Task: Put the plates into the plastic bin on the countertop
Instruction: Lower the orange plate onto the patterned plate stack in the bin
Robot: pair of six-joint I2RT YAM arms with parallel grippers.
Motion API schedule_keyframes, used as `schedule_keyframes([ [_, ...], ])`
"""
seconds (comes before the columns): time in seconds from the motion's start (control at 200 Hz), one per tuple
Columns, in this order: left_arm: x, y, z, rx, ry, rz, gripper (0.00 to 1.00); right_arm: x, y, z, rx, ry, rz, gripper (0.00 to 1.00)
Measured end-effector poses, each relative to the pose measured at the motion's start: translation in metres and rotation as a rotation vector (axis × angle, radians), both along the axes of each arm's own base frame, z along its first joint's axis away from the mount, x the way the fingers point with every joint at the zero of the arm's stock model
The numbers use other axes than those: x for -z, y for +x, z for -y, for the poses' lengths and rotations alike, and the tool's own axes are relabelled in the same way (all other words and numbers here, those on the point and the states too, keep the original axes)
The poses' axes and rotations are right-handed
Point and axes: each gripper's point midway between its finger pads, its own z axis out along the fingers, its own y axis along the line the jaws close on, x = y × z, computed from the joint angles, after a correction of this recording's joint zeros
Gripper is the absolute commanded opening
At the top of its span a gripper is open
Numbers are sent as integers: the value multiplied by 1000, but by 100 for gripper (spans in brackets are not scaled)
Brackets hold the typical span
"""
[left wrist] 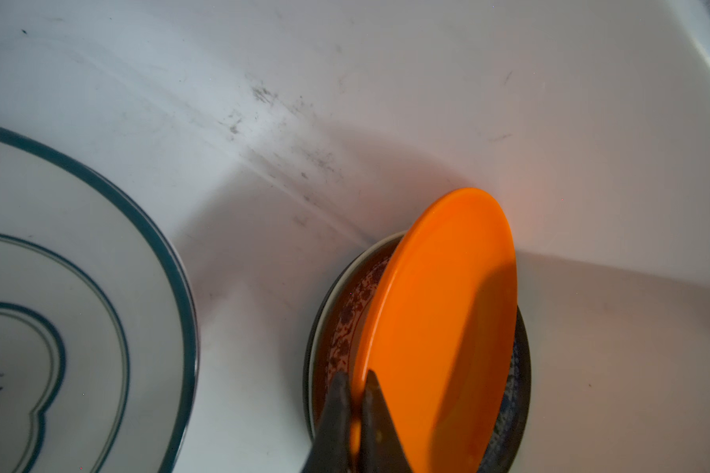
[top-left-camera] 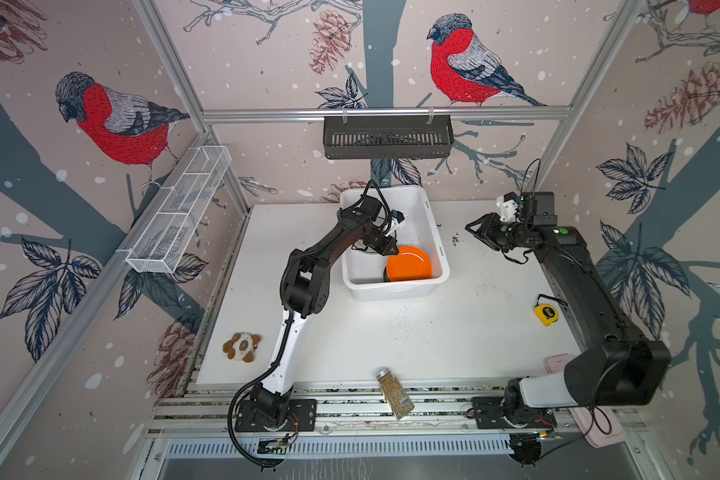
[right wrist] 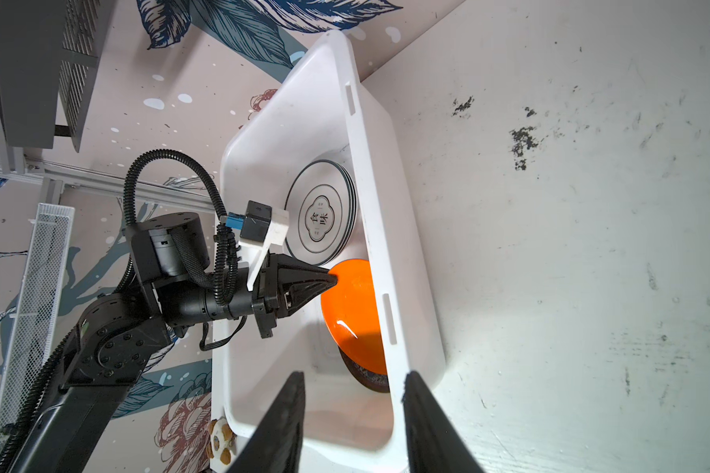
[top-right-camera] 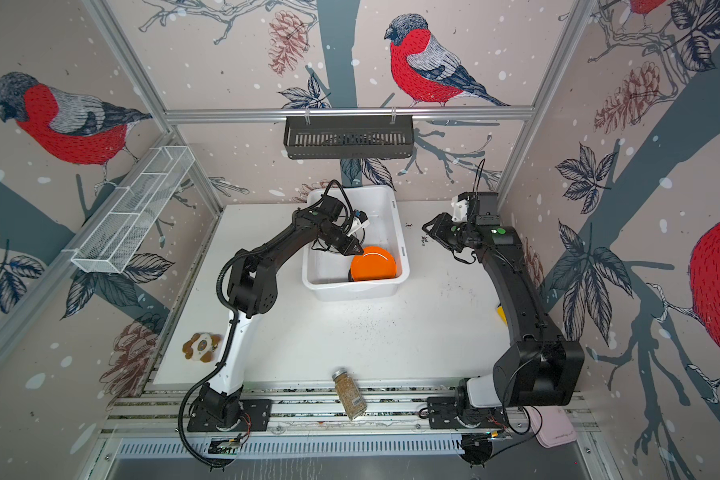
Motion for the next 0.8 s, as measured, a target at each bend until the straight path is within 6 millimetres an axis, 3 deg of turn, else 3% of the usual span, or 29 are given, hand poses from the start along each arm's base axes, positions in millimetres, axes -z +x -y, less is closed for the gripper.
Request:
schedule_keyframes([
  [0.23,9,-1,0,12,5,-9,0,6,-4,0,4,3,-13,41],
  [0.801,22,-7,0,22,21,-31,14,8,-9,0,17,18,-15,41],
])
